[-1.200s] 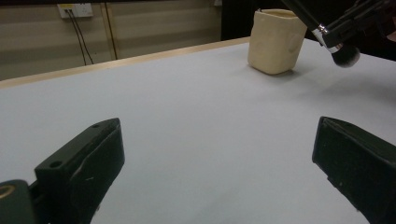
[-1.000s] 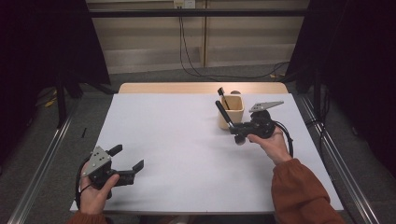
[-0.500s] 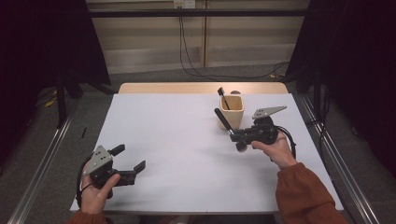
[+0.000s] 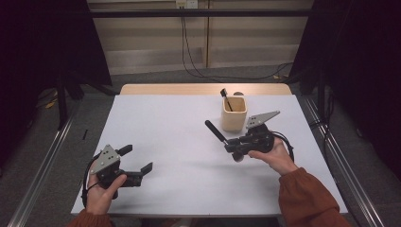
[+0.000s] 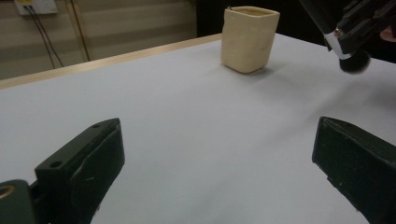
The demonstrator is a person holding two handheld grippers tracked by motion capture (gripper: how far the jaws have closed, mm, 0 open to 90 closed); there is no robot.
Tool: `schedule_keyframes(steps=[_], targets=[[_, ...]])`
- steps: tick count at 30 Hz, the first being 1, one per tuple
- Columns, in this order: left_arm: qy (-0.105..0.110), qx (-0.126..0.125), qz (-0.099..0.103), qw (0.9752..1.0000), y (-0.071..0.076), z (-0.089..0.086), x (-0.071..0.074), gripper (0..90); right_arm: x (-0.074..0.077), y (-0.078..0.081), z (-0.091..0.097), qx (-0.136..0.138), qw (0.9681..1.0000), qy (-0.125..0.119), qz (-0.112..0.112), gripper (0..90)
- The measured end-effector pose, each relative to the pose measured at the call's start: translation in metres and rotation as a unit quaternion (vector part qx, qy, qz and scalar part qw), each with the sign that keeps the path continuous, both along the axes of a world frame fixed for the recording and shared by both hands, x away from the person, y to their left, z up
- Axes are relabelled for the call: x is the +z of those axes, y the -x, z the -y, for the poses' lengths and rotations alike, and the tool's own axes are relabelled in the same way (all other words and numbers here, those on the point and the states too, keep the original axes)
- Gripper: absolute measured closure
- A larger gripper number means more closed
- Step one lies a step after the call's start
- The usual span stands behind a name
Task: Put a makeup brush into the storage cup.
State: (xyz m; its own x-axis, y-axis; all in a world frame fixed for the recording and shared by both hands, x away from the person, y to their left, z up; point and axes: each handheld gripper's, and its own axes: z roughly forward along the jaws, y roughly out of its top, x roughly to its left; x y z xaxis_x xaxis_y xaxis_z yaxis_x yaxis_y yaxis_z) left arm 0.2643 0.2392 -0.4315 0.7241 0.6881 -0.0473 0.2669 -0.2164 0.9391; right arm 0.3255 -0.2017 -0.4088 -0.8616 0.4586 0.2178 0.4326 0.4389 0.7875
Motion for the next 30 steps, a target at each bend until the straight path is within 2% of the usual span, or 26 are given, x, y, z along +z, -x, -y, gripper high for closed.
schedule_keyframes(steps=[5, 9, 15, 25, 30], targets=[[-0.008, -0.012, 0.003, 0.9999, -0.001, 0.008, 0.002, 2.6, -0.001, 0.001, -0.008, 0.02, 0.9997, 0.014, -0.002, 72.3], [-0.006, -0.024, 0.0, 0.9997, -0.002, 0.013, 0.002, 2.6, -0.002, 0.002, -0.014, 0.033, 0.9992, 0.023, -0.004, 72.3], [-0.012, -0.033, -0.001, 0.9994, -0.005, 0.02, 0.004, 2.5, 0.002, 0.007, -0.025, 0.055, 0.9982, 0.022, -0.004, 72.3], [-0.029, -0.067, -0.008, 0.9973, -0.012, 0.045, 0.008, 2.5, 0.002, 0.006, -0.037, 0.076, 0.996, 0.046, -0.008, 72.3], [-0.033, -0.086, -0.01, 0.9957, -0.016, 0.056, 0.011, 2.5, 0.007, 0.004, -0.052, 0.095, 0.9937, 0.059, -0.005, 72.3]])
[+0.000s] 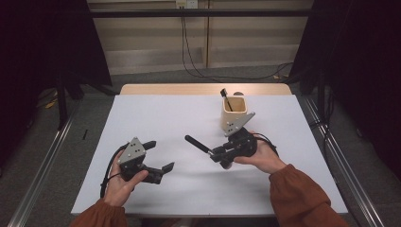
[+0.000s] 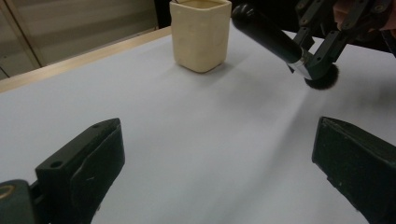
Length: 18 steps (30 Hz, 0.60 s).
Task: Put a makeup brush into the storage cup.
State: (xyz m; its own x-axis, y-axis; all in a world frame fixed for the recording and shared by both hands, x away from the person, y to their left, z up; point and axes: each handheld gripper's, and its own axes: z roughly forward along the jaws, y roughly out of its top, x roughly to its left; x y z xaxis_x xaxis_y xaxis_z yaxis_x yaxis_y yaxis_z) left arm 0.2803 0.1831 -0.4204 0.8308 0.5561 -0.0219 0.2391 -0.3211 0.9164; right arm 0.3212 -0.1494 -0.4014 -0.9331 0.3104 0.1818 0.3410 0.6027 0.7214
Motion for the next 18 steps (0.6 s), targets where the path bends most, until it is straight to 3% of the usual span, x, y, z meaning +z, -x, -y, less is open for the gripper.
schedule_keyframes(steps=[7, 18], targets=[[-0.011, -0.019, -0.005, 0.9997, -0.004, 0.009, 0.001, 2.5, 0.001, -0.002, -0.018, 0.026, 0.9993, 0.027, 0.0, 72.3], [-0.041, -0.048, -0.013, 0.9979, -0.008, 0.022, 0.004, 2.6, 0.001, -0.006, -0.018, 0.044, 0.9966, 0.068, -0.012, 72.3]])
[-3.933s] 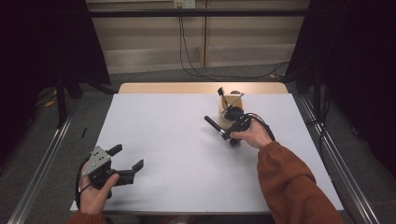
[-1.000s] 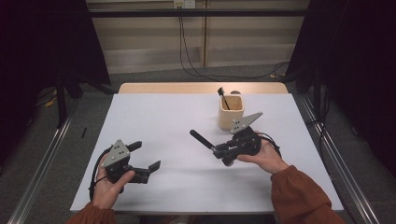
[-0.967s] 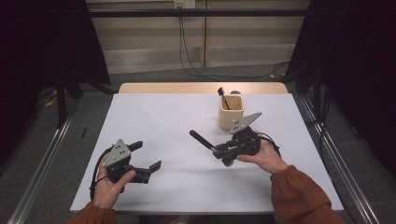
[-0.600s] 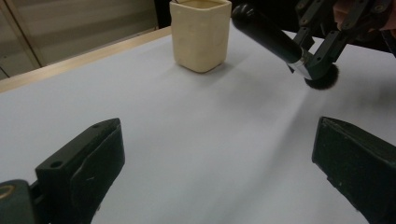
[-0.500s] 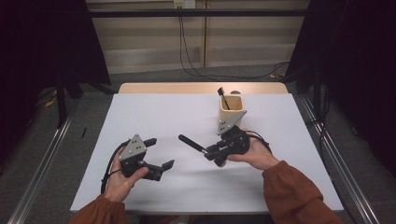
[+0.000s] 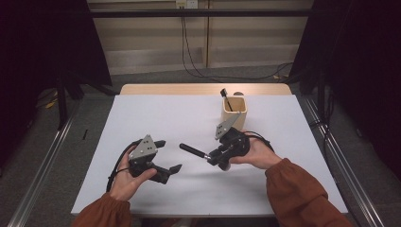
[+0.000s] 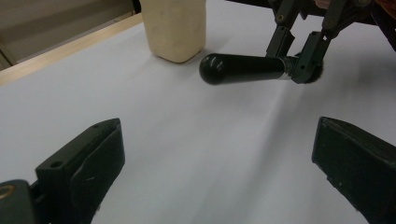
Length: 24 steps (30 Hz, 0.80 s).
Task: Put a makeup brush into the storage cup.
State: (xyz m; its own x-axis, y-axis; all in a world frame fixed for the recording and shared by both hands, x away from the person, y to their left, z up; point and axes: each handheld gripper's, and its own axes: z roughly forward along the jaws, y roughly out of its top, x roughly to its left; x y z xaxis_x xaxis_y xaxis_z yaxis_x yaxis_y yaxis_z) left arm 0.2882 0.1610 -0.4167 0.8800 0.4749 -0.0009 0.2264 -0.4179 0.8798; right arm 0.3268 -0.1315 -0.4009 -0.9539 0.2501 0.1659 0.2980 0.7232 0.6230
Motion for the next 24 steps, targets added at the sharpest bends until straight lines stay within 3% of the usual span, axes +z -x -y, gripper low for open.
schedule_keyframes(steps=[15, 21, 24], targets=[[-0.037, -0.039, -0.029, 0.9981, -0.006, 0.015, 0.005, 3.6, 0.001, 0.0, -0.006, 0.022, 0.9972, 0.071, -0.004, 72.3], [-0.041, -0.054, -0.036, 0.9971, -0.005, 0.019, 0.007, 3.6, -0.001, 0.0, -0.009, 0.028, 0.9959, 0.085, -0.014, 72.3], [-0.054, -0.064, -0.038, 0.9958, -0.004, 0.02, 0.006, 3.9, -0.002, 0.0, -0.009, 0.036, 0.9948, 0.093, -0.016, 72.3]])
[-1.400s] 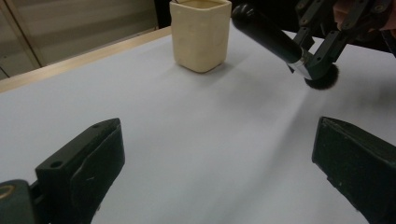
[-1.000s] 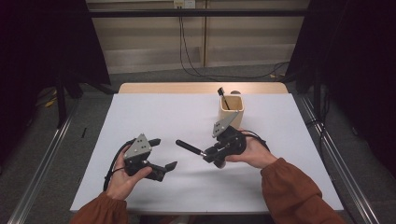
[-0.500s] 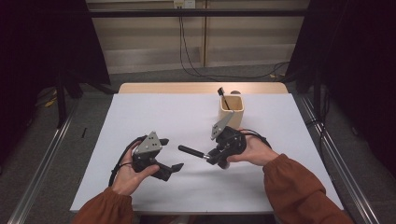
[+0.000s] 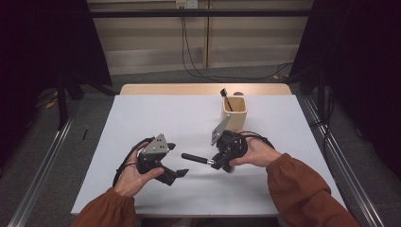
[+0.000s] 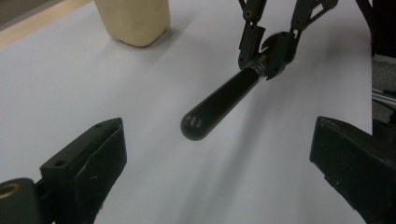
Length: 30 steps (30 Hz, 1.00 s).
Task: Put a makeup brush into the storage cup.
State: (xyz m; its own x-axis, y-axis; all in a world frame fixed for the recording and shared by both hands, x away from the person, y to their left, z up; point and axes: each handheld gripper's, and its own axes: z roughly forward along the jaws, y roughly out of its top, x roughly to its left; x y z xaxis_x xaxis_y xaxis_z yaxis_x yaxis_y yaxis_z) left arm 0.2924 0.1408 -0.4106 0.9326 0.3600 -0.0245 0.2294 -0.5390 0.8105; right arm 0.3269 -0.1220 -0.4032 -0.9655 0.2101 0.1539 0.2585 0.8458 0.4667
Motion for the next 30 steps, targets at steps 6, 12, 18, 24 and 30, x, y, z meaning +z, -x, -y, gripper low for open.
schedule_keyframes(steps=[6, 12, 18, 24, 30], targets=[[-0.028, -0.012, -0.017, 0.9994, -0.002, 0.003, -0.001, 5.1, 0.003, 0.002, -0.003, 0.023, 0.9997, 0.013, 0.0, 72.3], [-0.05, -0.031, -0.031, 0.9978, -0.004, 0.007, 0.002, 5.0, 0.004, 0.002, -0.004, 0.03, 0.9991, 0.028, -0.003, 72.3], [-0.072, -0.049, -0.04, 0.9954, -0.006, 0.016, 0.002, 4.8, 0.007, 0.001, -0.006, 0.042, 0.9983, 0.041, 0.0, 72.3], [-0.089, -0.056, -0.037, 0.9938, -0.012, 0.021, 0.0, 4.6, 0.009, 0.001, -0.008, 0.057, 0.9968, 0.056, 0.002, 72.3], [-0.106, -0.069, -0.061, 0.9901, -0.016, 0.024, -0.001, 4.9, 0.009, 0.003, -0.009, 0.062, 0.9958, 0.067, 0.004, 72.3]])
